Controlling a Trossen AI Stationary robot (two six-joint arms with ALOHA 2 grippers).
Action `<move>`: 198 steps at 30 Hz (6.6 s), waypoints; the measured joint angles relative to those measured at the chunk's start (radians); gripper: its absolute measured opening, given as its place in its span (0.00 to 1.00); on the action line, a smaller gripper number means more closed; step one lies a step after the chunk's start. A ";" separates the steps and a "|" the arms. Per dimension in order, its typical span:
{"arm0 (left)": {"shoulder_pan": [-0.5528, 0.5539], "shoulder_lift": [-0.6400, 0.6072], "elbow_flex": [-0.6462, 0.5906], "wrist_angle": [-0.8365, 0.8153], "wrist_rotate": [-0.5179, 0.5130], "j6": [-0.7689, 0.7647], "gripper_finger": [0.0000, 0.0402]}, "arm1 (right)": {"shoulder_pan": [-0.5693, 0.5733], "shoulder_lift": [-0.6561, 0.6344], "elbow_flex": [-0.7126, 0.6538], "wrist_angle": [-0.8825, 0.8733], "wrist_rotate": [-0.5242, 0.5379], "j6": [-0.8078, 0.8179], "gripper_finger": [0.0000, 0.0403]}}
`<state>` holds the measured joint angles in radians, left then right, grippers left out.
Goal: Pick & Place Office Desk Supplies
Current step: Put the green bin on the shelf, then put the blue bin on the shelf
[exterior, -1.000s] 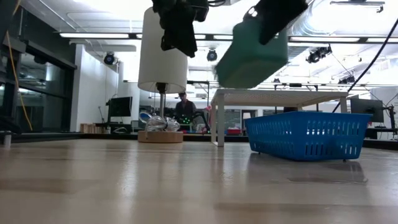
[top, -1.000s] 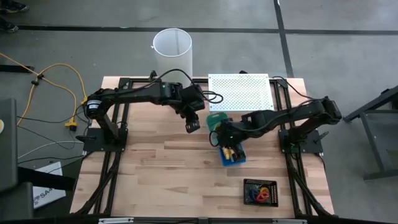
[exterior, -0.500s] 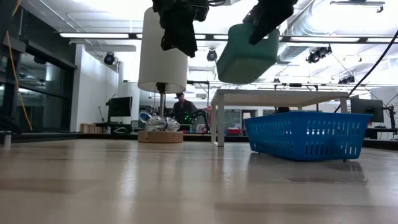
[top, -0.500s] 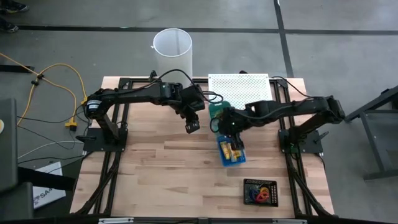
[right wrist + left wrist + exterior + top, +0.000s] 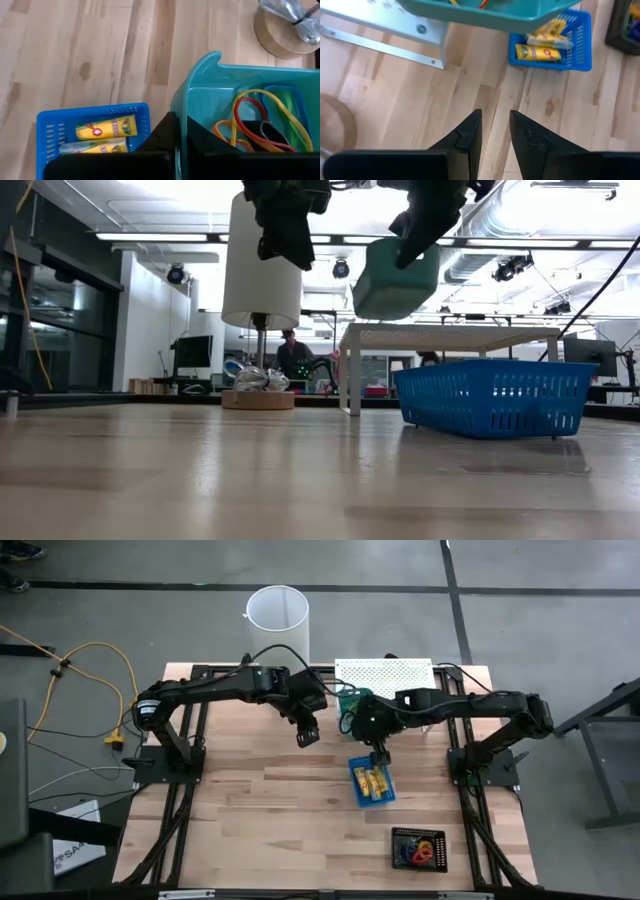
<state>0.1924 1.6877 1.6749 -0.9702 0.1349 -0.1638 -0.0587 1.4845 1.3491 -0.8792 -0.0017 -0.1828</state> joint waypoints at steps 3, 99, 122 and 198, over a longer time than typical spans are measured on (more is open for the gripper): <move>0.015 -0.025 0.000 0.001 0.000 0.002 0.24 | -0.017 0.000 0.000 0.000 -0.001 -0.013 0.01; 0.020 -0.084 0.000 0.002 -0.001 0.040 0.24 | -0.282 0.128 0.000 0.128 -0.035 -0.161 0.29; 0.020 -0.083 0.000 0.002 -0.001 0.041 0.24 | -0.265 0.071 0.000 0.131 0.004 -0.163 0.33; -0.195 -0.672 -0.697 0.242 -0.186 -0.089 0.24 | 0.315 -0.036 -0.154 -0.003 0.051 0.296 0.32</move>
<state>-0.0024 1.0155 0.9775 -0.7284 -0.0513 -0.2529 0.2561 1.4487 1.1949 -0.8820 0.0497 0.1135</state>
